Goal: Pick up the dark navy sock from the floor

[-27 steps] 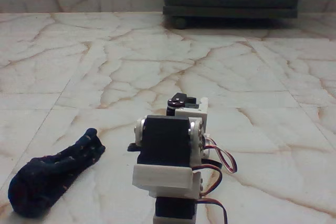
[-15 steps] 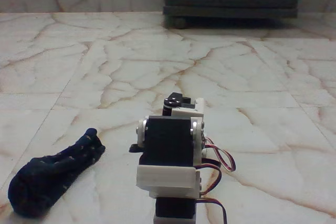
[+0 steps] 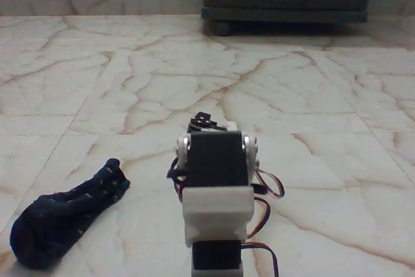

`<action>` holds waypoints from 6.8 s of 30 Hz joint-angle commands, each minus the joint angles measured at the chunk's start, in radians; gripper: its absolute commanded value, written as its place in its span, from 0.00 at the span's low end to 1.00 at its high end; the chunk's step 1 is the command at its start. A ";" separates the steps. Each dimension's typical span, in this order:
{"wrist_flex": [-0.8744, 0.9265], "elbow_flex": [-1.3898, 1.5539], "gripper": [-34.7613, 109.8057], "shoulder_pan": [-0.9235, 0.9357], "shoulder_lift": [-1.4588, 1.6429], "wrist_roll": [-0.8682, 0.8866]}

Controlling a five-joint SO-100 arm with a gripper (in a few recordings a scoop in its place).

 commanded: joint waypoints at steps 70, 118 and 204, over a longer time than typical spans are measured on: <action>1.408 -1.787 0.32 -0.816 -1.456 1.241; 1.229 -1.043 0.24 -0.497 -0.870 0.604; -0.009 0.094 0.24 0.144 0.161 -0.195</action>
